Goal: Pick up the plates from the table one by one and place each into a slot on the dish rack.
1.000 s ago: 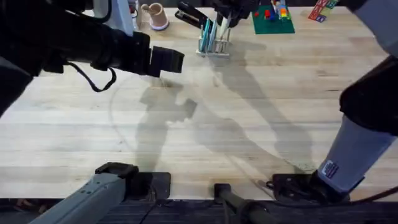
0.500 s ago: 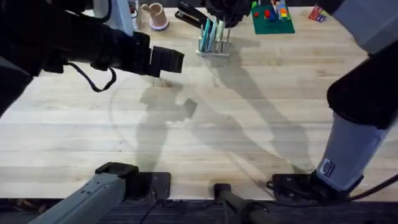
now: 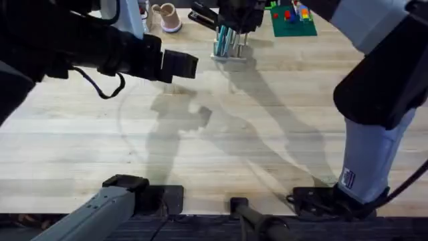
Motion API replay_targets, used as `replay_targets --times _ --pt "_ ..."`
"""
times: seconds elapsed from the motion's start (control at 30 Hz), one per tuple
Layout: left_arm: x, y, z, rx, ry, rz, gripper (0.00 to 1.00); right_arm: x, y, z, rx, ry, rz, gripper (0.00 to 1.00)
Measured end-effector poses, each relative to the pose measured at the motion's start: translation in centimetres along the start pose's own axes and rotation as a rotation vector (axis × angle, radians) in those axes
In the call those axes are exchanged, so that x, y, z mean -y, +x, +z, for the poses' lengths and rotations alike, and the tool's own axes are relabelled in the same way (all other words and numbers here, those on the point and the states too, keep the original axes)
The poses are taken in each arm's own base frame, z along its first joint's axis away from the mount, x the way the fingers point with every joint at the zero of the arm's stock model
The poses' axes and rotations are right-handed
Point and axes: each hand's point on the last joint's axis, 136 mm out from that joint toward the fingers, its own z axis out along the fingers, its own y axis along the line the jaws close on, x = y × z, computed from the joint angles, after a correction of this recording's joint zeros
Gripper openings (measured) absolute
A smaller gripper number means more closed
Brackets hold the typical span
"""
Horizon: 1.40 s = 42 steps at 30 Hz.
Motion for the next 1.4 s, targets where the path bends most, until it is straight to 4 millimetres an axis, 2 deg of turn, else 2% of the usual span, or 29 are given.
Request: replay_targets --times 0.37,0.77,0.83,0.97,1.03,1.4 --pt "0.0 0.0 0.0 0.000 0.000 0.000 0.995 -0.1 0.7 1.6 -0.020 0.023 -0.012 0.031" --pt "0.0 0.0 0.0 0.000 0.000 0.000 0.995 -0.3 0.6 1.7 -0.012 0.016 -0.009 0.032" --pt "0.0 0.0 0.0 0.000 0.000 0.000 0.995 -0.4 0.4 1.7 -0.007 0.012 -0.006 0.057" --pt "0.0 0.0 0.0 0.000 0.000 0.000 0.995 -0.4 0.3 1.7 -0.001 0.013 -0.008 0.214" --pt "0.0 0.0 0.0 0.000 0.000 0.000 0.995 -0.4 0.3 1.7 0.000 0.014 -0.008 0.262" --pt "0.0 0.0 0.0 0.000 0.000 0.000 0.995 -0.4 0.4 1.7 -0.002 0.017 -0.010 0.265"
